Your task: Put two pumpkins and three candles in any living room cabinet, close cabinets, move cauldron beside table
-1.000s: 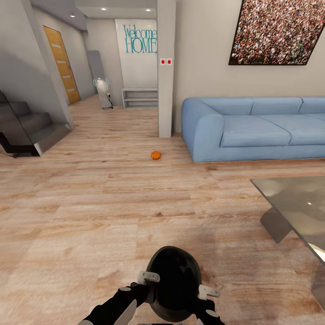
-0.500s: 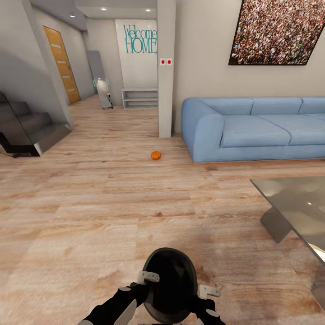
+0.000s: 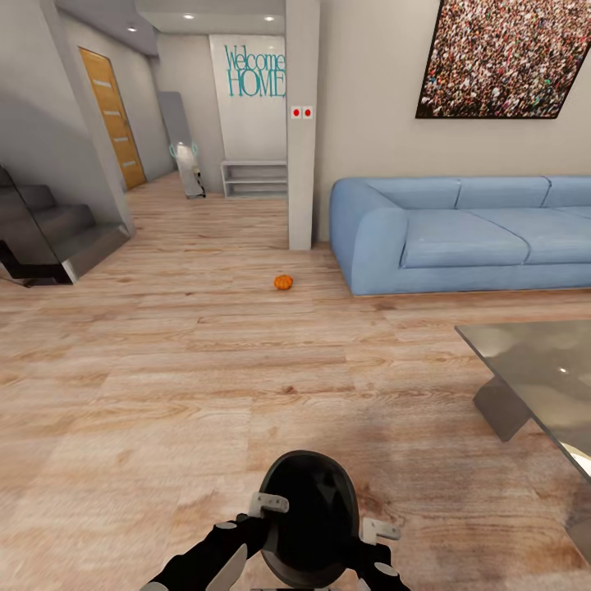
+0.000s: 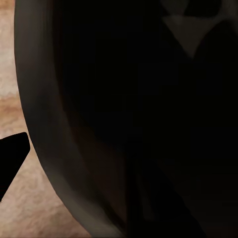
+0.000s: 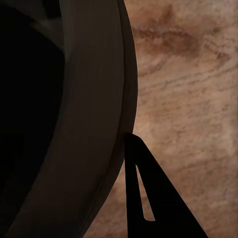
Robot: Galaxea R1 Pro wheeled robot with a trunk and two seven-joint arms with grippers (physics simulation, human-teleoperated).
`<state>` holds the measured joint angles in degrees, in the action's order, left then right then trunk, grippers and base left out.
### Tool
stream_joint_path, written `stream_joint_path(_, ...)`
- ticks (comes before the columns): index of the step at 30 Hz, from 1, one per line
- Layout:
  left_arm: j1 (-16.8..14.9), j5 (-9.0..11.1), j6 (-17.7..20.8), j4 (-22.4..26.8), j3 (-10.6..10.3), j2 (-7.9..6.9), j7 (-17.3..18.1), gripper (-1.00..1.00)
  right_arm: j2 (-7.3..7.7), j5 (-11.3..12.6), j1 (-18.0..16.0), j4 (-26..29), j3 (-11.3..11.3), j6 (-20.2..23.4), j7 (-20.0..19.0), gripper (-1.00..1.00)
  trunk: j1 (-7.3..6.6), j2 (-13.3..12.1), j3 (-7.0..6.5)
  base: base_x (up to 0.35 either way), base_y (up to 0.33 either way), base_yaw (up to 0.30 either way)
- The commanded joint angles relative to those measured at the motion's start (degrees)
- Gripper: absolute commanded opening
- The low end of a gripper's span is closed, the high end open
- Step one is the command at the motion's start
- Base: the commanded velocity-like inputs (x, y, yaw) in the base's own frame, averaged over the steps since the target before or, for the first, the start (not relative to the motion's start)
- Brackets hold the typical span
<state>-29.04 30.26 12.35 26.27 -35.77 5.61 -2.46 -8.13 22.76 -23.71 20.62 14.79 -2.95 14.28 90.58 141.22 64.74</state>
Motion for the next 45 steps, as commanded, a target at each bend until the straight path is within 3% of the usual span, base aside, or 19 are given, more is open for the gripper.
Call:
stream_joint_path(1, -0.06, 0.68, 0.14, 0.13, -0.41, -0.04, -0.17, -1.00, -0.03, 1.85, 0.04, -0.15, 1.12, -0.21, -0.05, -1.00, 0.00, 0.01, 0.06, 0.000, 0.000, 0.000)
stream_joint_path(11, -0.06, 0.76, 0.21, 0.18, -0.09, -0.07, -0.09, -1.00, -0.03, 1.85, 0.01, -0.16, 1.12, -0.21, -0.05, -1.00, 0.00, 0.01, 0.06, 0.000, 0.000, 0.000)
stream_joint_path(16, -0.06, 0.76, 0.22, 0.18, -0.09, -0.06, -0.09, -1.00, -0.01, 1.85, 0.01, -0.15, 1.12, -0.21, -0.05, -1.00, -1.10, -1.99, -0.84, 0.000, 0.000, 0.000)
stream_joint_path(25, -0.06, 0.76, 0.22, 0.18, 0.00, -0.07, -0.06, -1.00, -0.04, 1.85, 0.05, -0.15, 1.12, -0.21, -0.05, -1.00, -1.10, -1.99, -0.84, 0.000, 0.000, 0.000)
stream_joint_path(45, -0.06, 0.76, 0.22, 0.18, 0.00, -0.01, -0.05, -1.00, -0.03, 1.85, 0.06, -0.14, 1.12, -0.21, -0.05, -1.00, -5.49, -10.01, -4.43, 0.000, 0.000, 0.000)
